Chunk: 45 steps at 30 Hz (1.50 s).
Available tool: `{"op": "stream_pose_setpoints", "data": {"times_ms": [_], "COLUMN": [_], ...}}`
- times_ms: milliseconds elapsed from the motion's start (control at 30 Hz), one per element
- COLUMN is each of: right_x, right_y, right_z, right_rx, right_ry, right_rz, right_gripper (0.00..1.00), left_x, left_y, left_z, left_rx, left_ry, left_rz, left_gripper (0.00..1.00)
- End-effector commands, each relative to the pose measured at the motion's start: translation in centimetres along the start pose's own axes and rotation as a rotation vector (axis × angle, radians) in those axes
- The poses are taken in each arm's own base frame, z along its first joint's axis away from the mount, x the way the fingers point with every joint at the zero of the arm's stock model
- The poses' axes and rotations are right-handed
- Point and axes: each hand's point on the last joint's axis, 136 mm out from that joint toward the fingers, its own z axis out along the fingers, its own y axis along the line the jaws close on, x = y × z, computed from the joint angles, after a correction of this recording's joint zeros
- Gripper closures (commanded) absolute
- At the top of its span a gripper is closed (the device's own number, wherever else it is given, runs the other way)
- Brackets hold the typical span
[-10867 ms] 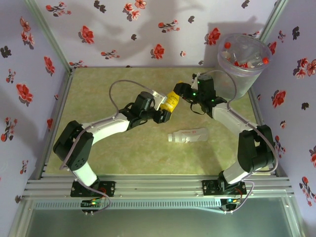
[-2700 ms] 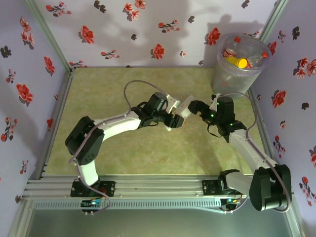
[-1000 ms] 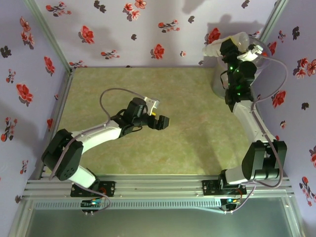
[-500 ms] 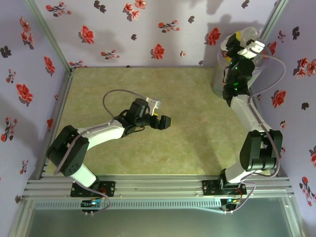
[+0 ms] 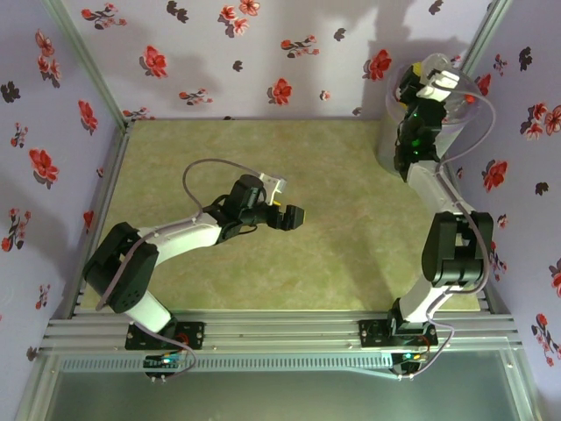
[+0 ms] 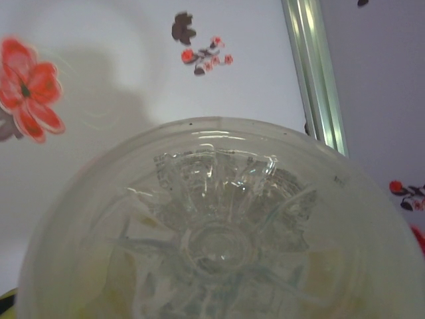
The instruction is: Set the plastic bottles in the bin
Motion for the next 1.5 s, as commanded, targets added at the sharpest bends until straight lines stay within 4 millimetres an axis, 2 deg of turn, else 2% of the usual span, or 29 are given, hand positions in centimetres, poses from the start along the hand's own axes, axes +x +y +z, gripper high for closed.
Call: {"op": "stream_pose_setpoints", "data": {"times_ms": [0,300,433,600,667,800,967,1167,1333,1467], "right_x": [0.3,5.2,6.4,7.2,6.6,3.7,0.7,-1.7,-2.1,-2.1], "right_y": [-0.5,-2.1,-3.0,-5.1,-5.6,-5.5,-5.0,-4.9,-4.5,-4.3], "right_z": [0.6,1.4,1.1,0.7,0.5,0.2,-0.4,-1.7,-2.1,-2.6], "right_rx": [0.027,0.086,0.124,0.218,0.243,0.254,0.237,0.232,0.224,0.235], "right_ry": [-0.004,0.155,0.219,0.309,0.322,0.3,0.285,0.255,0.243,0.253], "right_rz": [-0.012,0.005,0.014,0.013,0.008,0.001,0.003,0.014,0.014,0.0], "right_gripper": [0.49,0.45,0.4,0.29,0.25,0.12,0.05,0.06,0.11,0.2], "left_x": [-0.5,0.0,0.2,0.3,0.2,0.3,0.5,0.7,1.0,0.8], "left_y": [-0.7,-0.4,-0.1,0.0,0.0,0.2,0.2,0.3,0.4,0.6], "left_z": [0.3,0.4,0.5,0.6,0.6,0.8,1.1,1.2,1.4,0.9], "left_rx": [0.022,0.015,0.011,0.009,0.009,0.008,0.015,0.019,0.024,0.02], "left_ry": [-0.001,0.013,0.016,0.019,0.019,0.019,0.024,0.019,0.025,0.016], "left_rz": [0.011,0.014,0.014,0.013,0.013,0.012,0.009,0.007,0.008,0.009], "left_gripper": [0.0,0.0,0.0,0.0,0.0,0.0,0.0,0.0,0.0,0.0]}}
